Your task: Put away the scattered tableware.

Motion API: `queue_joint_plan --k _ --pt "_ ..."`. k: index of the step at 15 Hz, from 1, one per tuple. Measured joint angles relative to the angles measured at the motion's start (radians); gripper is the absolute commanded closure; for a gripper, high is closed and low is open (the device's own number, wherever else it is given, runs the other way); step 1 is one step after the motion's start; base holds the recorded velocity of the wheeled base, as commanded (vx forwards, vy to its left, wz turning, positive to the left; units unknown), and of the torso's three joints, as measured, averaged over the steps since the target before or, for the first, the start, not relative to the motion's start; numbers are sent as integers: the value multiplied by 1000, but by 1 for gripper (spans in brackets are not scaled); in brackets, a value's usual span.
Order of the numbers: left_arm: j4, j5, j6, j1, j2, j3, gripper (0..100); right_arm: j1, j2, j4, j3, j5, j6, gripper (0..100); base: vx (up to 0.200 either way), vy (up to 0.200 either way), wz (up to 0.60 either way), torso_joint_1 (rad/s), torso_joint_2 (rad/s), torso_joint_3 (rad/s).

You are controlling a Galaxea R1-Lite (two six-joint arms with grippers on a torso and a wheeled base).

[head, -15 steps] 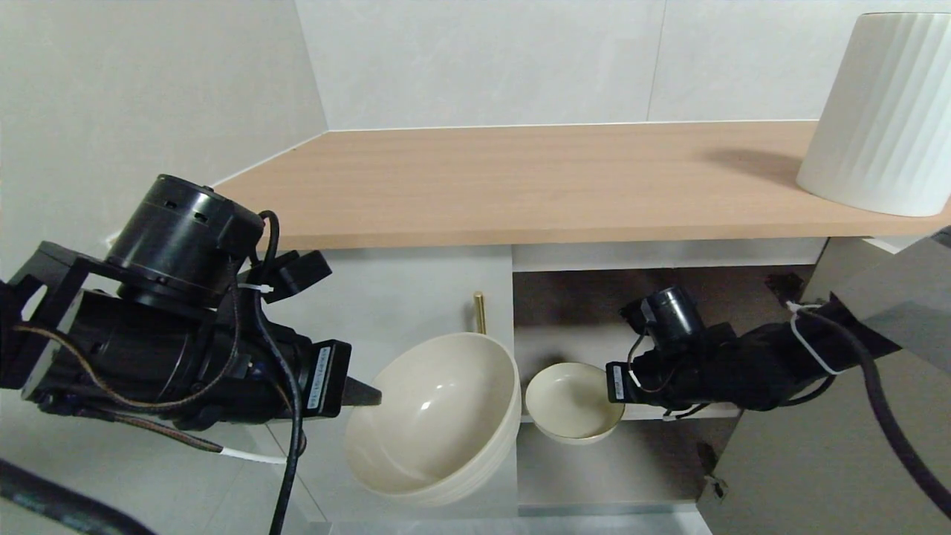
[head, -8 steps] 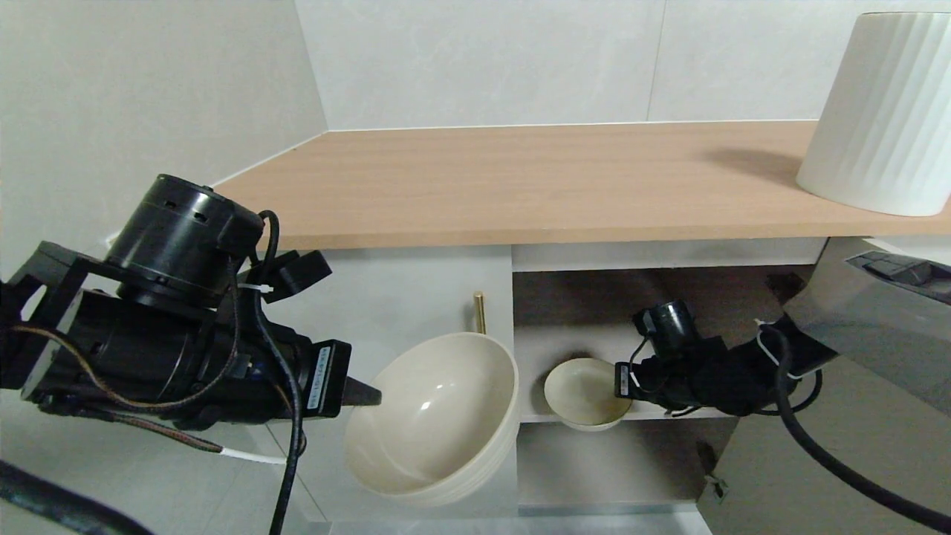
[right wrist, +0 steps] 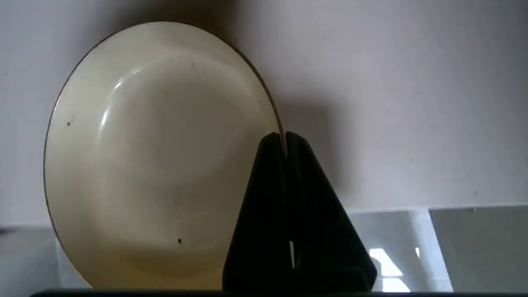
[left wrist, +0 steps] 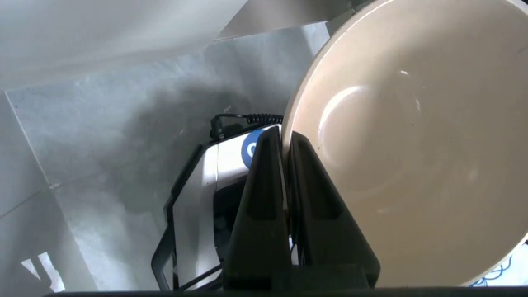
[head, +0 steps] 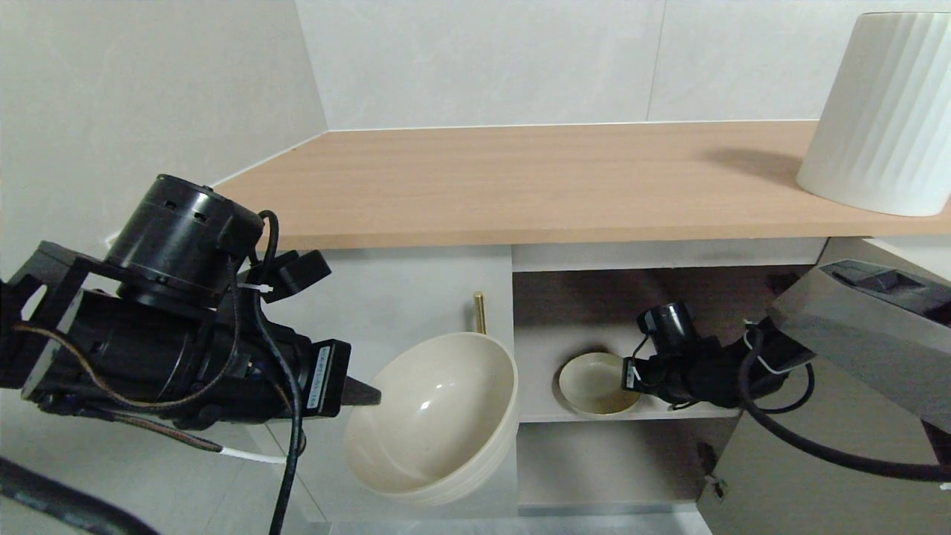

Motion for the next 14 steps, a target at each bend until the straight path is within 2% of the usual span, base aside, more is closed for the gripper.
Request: queue_joint_plan --k 3,14 --pt "0 0 0 0 0 0 100 -14 31 -1 -35 -37 8 100 0 0 0 0 0 0" --pt "0 0 0 0 -1 0 100 -22 57 -28 -50 -39 5 100 0 0 0 0 0 0"
